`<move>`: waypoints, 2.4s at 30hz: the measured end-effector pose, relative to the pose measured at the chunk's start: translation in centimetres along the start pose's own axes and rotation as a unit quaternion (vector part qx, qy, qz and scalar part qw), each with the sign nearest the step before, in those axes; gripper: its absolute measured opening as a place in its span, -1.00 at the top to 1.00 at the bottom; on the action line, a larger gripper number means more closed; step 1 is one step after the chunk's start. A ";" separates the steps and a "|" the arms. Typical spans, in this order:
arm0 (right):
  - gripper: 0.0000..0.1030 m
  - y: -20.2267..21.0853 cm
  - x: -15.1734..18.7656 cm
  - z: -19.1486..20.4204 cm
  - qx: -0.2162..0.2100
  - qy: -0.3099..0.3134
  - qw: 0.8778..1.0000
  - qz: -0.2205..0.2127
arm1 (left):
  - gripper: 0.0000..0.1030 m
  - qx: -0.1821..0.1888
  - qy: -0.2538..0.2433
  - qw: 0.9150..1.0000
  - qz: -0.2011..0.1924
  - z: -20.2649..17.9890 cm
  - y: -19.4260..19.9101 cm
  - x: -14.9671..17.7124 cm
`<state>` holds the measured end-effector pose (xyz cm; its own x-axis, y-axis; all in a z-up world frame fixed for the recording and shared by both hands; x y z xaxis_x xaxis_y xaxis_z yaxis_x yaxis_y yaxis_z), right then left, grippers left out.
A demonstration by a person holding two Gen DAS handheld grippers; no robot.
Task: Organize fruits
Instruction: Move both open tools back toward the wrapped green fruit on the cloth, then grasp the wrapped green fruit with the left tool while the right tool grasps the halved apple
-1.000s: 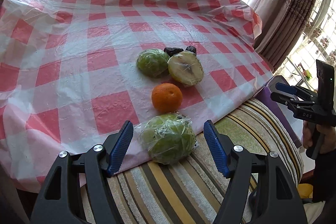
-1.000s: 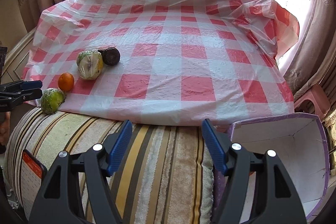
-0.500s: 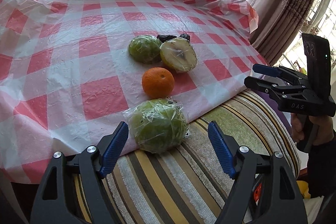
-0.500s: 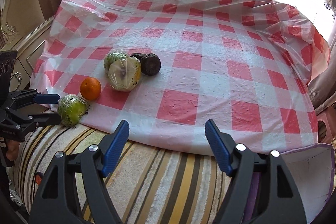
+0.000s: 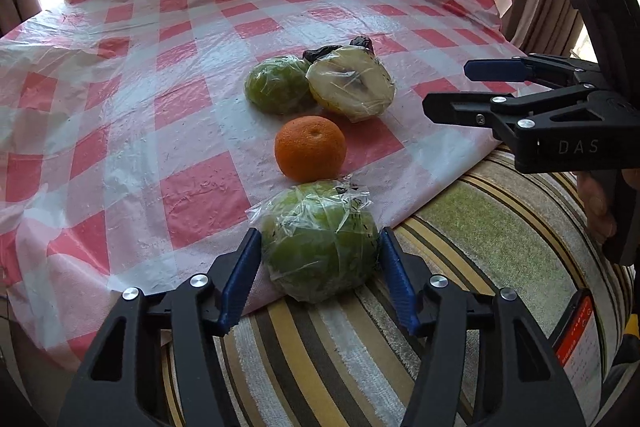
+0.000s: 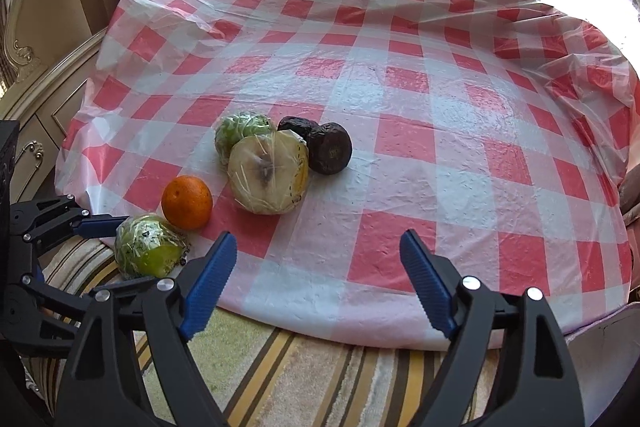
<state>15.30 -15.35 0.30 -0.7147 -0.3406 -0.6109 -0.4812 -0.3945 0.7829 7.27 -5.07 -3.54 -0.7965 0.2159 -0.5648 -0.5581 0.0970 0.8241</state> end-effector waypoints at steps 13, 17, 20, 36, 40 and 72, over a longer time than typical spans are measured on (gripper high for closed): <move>-0.63 -1.3 -0.7 1.5 -0.010 -0.003 1.000 0.000 | -0.09 0.017 0.078 0.996 -0.025 2.7 0.5 0.0; -0.63 -1.2 -0.8 1.5 -0.013 -0.008 1.000 -0.004 | -0.09 0.014 0.094 0.995 -0.032 3.3 0.7 0.1; -0.63 -1.1 -0.9 1.1 -0.018 -0.019 1.000 -0.007 | -0.09 0.008 0.103 0.994 -0.036 3.7 0.9 0.1; -0.63 -4.2 -2.7 3.5 0.005 0.016 1.000 0.012 | -0.09 0.001 0.144 0.988 -0.055 5.6 1.2 0.1; -0.62 -5.4 -3.3 3.9 0.022 0.023 0.999 0.018 | -0.09 -0.001 0.144 0.988 -0.059 5.7 1.4 0.1; -0.15 -3.5 -2.2 3.1 0.003 0.003 1.000 0.006 | -0.10 -0.023 0.145 0.987 -0.066 5.8 1.8 -0.1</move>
<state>16.99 -10.59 -0.69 -0.7171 -0.3514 -0.6019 -0.4750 -0.3857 0.7910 7.71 0.76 -1.70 -0.7461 -0.0829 -0.6606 -0.6654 0.0605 0.7440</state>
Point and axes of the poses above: each gripper's, at about its wrist camera, not at the fingertips, and y roughly against the way its jaws point, z to its left, x to its underside, the point moved 7 cm from there along -y, roughly the way its jaws point, and after that the axes turned 7 degrees about -y, right-handed, at the moved point
